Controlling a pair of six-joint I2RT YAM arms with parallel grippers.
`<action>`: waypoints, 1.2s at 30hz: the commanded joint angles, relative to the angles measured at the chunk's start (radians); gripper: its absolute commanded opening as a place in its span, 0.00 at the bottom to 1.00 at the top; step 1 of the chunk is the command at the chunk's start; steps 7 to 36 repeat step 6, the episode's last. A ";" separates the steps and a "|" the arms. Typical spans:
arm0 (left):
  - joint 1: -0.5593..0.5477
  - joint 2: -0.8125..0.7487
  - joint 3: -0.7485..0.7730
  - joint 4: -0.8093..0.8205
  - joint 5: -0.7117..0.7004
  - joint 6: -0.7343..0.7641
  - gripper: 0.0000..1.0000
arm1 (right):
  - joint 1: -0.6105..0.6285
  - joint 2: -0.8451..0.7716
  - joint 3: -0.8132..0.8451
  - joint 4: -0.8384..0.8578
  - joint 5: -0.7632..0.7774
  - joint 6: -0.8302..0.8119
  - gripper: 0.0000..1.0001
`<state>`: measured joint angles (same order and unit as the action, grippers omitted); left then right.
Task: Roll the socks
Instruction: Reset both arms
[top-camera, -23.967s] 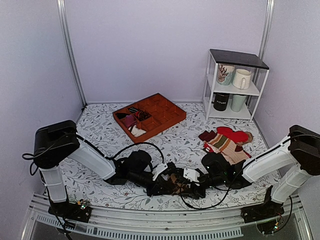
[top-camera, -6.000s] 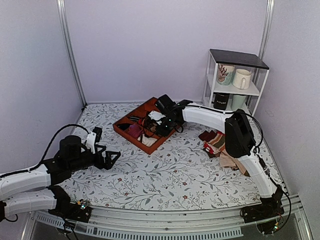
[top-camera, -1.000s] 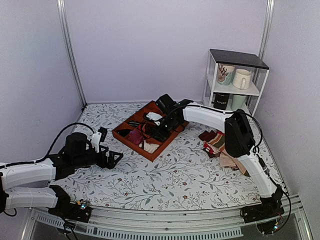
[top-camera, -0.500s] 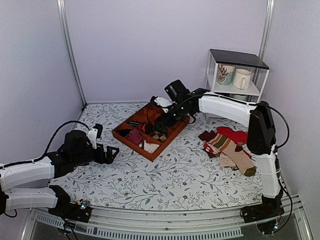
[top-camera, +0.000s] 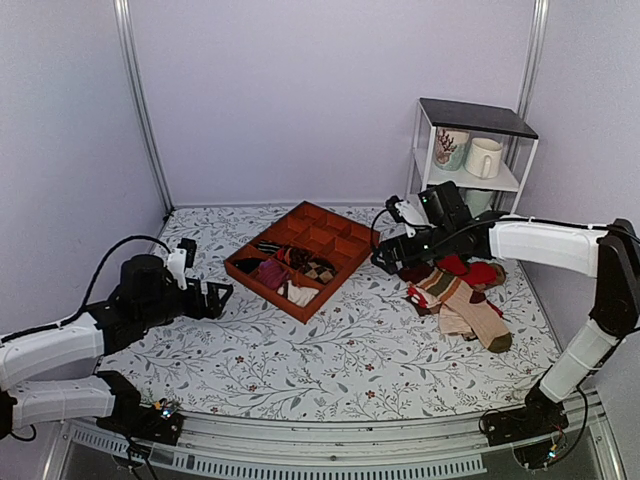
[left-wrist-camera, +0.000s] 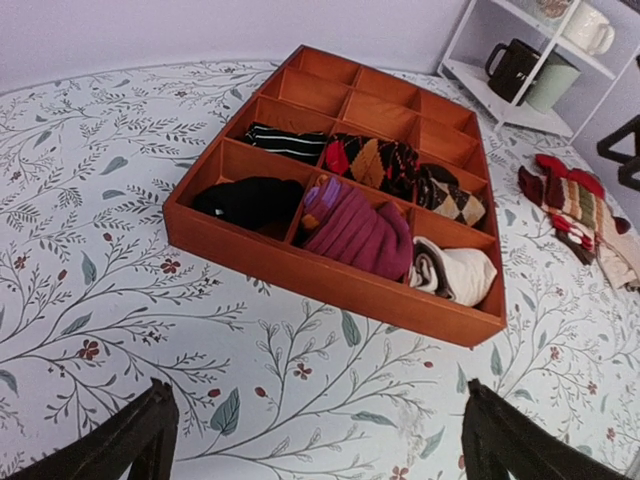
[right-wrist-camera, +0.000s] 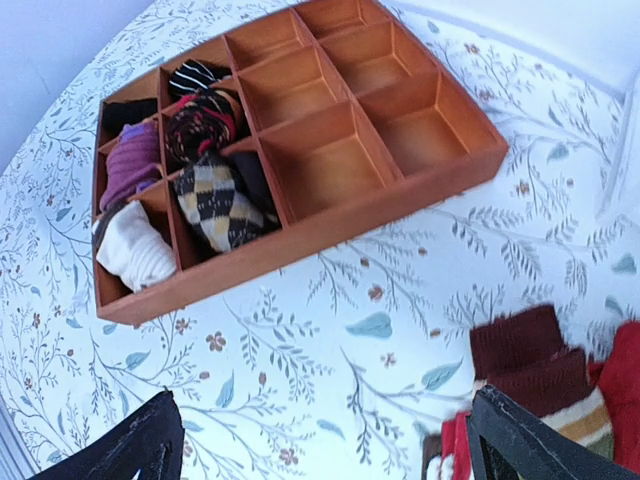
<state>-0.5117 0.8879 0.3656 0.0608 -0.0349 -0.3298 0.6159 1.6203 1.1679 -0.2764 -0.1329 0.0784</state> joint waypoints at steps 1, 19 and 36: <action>0.021 -0.012 0.026 -0.015 -0.004 0.003 0.99 | 0.016 -0.087 -0.089 0.092 0.069 0.093 1.00; 0.021 -0.018 0.024 -0.012 -0.002 -0.008 0.99 | 0.016 -0.123 -0.148 0.109 0.112 0.101 1.00; 0.021 -0.018 0.024 -0.012 -0.002 -0.008 0.99 | 0.016 -0.123 -0.148 0.109 0.112 0.101 1.00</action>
